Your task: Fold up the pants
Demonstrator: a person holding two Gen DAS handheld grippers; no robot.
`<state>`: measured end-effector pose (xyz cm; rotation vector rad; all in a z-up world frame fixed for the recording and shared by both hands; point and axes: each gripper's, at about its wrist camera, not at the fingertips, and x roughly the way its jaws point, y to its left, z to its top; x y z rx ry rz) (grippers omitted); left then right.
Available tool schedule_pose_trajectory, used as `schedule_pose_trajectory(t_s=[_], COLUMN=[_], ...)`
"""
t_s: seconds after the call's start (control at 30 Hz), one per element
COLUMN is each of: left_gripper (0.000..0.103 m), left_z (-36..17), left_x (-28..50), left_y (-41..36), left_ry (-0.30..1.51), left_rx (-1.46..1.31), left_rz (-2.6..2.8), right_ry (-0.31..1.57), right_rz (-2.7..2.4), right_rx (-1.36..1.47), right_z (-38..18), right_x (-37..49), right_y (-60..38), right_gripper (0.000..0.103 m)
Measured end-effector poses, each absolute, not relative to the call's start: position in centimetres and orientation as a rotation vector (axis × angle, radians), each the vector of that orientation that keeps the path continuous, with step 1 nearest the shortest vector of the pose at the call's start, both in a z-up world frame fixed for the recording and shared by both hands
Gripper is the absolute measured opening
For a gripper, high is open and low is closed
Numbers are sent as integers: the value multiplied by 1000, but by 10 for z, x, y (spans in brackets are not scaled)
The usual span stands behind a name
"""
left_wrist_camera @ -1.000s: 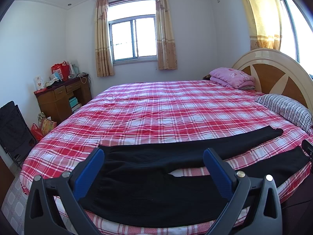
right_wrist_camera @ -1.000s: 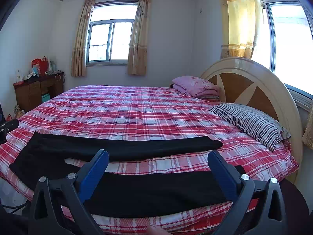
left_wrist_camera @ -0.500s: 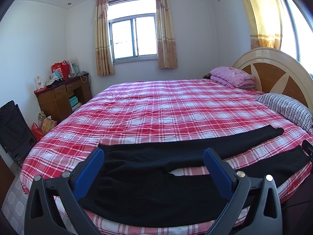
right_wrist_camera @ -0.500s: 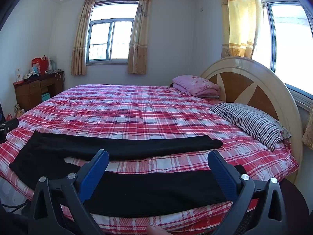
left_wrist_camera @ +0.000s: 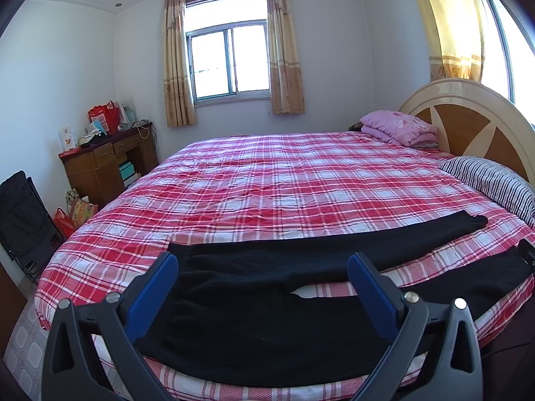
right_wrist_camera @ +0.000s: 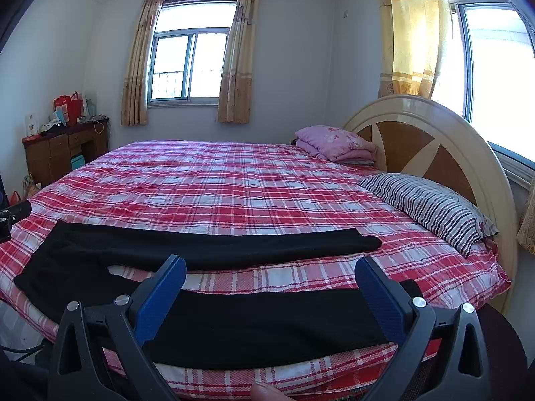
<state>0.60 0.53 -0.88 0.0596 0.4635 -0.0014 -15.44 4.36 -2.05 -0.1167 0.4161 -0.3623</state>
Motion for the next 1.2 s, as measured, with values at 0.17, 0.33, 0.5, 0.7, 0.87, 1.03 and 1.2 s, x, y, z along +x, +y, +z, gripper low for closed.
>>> schedule_pose_trajectory(t_s=[0.17, 0.33, 0.5, 0.7, 0.87, 1.03, 1.2], left_gripper=[103, 103, 103, 103, 103, 103, 103], left_z=[-9, -10, -10, -12, -13, -13, -16], left_x=[6, 6, 6, 8, 8, 9, 12], left_y=[5, 6, 6, 5, 5, 4, 3], left_ry=[465, 468, 470, 478, 479, 483, 494], left_rx=[60, 62, 60, 66, 67, 69, 75], left_rz=[-2, -3, -3, -3, -3, -3, -3], right_ry=[418, 421, 428, 432, 440, 446, 453], right_rz=[-362, -362, -364, -371, -371, -372, -375], right_rx=[-118, -119, -124, -120, -126, -127, -128], right_z=[-21, -22, -25, -26, -29, -29, -31], right_x=[-154, -154, -152, -151, -150, -148, -147], right_y=[43, 43, 44, 40, 41, 41, 41], right_gripper=[102, 102, 102, 102, 102, 102, 102])
